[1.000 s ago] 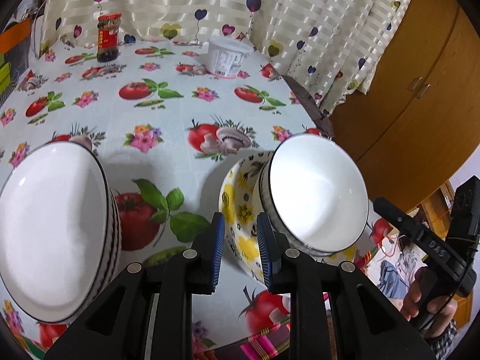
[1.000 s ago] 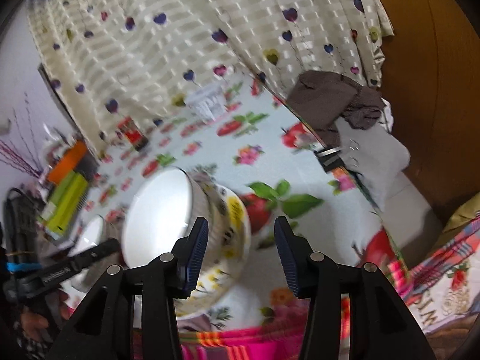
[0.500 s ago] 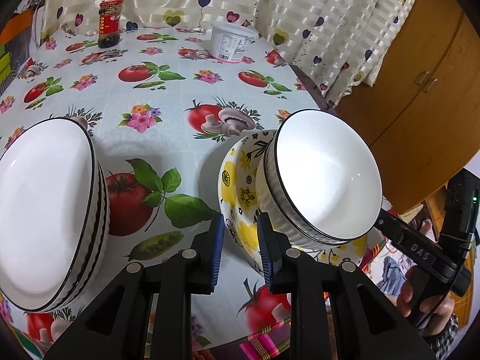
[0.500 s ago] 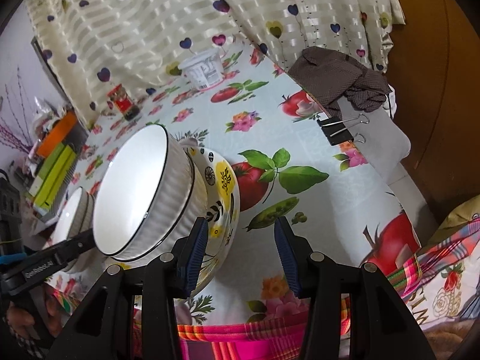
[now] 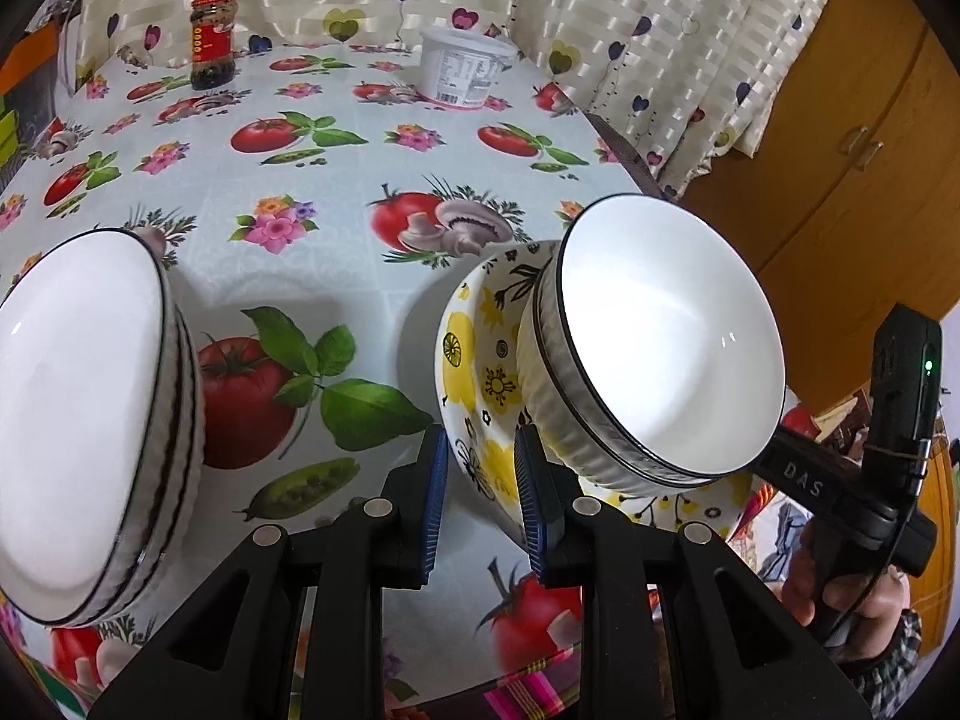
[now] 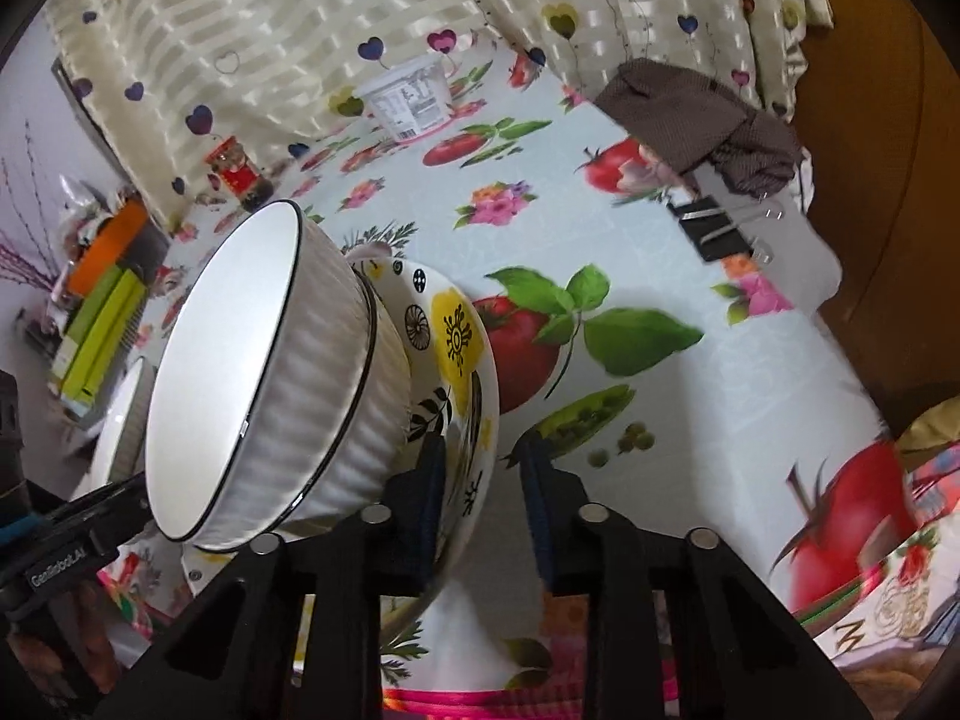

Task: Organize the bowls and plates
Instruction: 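Grasp the floral plate rim with both tools and lift it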

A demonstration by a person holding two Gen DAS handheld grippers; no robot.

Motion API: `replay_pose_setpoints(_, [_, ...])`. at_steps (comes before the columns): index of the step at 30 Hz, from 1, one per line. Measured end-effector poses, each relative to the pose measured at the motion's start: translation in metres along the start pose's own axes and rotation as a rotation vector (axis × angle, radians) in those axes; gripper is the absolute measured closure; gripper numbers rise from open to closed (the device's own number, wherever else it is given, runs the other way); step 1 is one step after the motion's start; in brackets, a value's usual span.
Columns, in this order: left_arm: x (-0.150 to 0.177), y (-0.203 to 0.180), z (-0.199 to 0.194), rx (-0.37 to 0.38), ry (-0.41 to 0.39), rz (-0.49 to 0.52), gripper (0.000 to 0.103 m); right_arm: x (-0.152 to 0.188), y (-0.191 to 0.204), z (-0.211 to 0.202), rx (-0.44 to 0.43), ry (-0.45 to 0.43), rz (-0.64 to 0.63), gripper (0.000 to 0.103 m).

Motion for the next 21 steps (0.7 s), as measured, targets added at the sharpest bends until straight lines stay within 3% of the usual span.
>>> replay_pose_setpoints(9, [0.006,-0.022,0.019,0.044,0.044,0.047,0.079,-0.001,-0.027,-0.010,0.026,-0.008,0.045,0.085])
replay_pose_setpoints(15, [0.011,-0.029,0.032,0.066,0.073,0.060,0.079,-0.001,-0.027,-0.013,0.060,-0.030,-0.037,0.083])
replay_pose_setpoints(21, [0.012,-0.022,0.041,0.076,0.087,0.029,0.063,0.001,-0.030,-0.011,0.045,-0.034,-0.060,0.073])
Point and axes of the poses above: each gripper's, at about its wrist camera, not at the fingertips, and z roughly the way its jaws point, y to its left, x to its underside, the point moved 10 cm from there along z, roughly the way its jaws point, and after that the axes turned 5 degrees about x, right-handed, at the moved point
